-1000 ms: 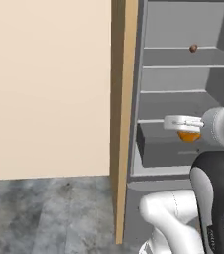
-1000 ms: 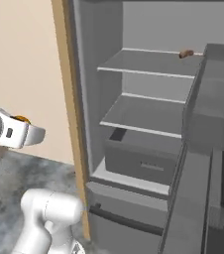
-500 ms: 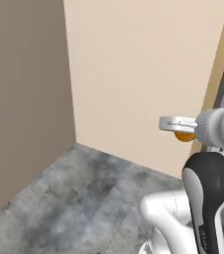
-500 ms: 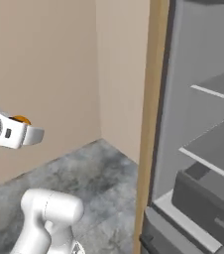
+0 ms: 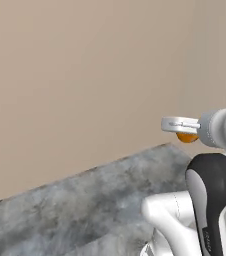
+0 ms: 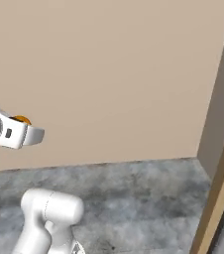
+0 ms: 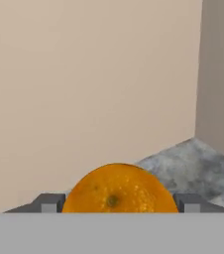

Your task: Pick up the orange and mango from the fridge and place one fruit on each plate on the dining counter.

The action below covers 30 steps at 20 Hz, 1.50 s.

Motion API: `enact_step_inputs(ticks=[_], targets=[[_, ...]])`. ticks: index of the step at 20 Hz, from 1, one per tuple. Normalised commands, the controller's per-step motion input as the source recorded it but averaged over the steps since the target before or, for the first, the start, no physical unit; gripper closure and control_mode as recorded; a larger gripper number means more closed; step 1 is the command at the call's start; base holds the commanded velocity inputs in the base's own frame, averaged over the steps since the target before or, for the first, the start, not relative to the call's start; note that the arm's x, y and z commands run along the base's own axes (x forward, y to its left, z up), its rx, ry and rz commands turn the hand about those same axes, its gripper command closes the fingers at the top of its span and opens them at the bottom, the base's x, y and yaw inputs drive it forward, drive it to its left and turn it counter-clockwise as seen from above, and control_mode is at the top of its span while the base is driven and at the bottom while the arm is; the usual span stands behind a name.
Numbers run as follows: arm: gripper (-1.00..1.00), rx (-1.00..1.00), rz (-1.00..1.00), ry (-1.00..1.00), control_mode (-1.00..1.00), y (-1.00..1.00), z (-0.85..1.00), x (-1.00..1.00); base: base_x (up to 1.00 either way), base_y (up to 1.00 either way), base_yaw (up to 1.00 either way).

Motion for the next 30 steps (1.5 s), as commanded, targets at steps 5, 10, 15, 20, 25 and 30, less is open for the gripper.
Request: enact_step_inputs(ticks=[5,10,15,20,25,30], targets=[[1.0,0.0,0.0,0.0,1.0,0.0,0.0,0.0,0.04,0.0,0.86],[1.0,0.0,0.0,0.0,1.0,0.0,0.0,0.0,0.15,0.0,0.84],[1.0,0.0,0.0,0.0,1.0,0.0,0.0,0.0,0.38,0.0,0.79],[1.0,0.0,0.0,0.0,1.0,0.0,0.0,0.0,0.79,-0.09,0.68],[1.0,0.0,0.0,0.0,1.0,0.0,0.0,0.0,0.42,-0.86,0.33],[1.0,0.0,0.0,0.0,1.0,0.0,0.0,0.0,0.38,-1.0,0.26]])
